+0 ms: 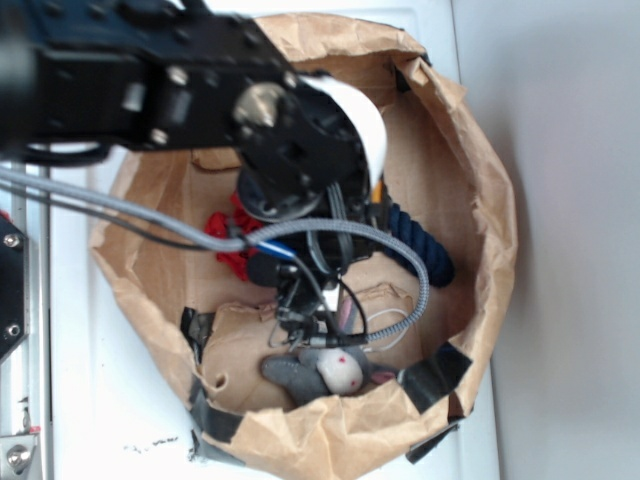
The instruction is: Grab the gray animal.
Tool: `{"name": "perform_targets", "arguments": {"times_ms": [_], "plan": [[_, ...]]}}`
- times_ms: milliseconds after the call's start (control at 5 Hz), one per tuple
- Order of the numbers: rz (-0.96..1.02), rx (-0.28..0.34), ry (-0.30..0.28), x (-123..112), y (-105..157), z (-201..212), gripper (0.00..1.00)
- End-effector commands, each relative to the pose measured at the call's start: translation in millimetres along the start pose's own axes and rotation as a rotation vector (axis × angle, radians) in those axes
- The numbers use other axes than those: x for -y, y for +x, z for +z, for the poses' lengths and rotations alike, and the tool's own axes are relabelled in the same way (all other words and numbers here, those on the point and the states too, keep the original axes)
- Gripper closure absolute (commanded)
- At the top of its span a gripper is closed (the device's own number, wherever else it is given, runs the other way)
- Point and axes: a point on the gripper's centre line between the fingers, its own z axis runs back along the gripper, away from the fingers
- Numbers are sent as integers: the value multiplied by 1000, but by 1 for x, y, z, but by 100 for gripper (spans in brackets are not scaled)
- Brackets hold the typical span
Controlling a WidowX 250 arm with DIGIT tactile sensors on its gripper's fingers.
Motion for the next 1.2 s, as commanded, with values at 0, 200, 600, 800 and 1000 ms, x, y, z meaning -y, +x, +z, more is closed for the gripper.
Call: {"name": "perform_targets", "arguments": {"times_ms": [0, 200, 600, 800, 1000], "plan": [[-27, 36, -2, -7, 0, 30, 0], [-68, 9, 8, -4, 2, 12, 0], [-263, -95, -162, 44, 3, -47, 0], [-299, -133, -154, 67, -31, -82, 0], [-295, -146, -101, 56, -28, -90, 0]]}}
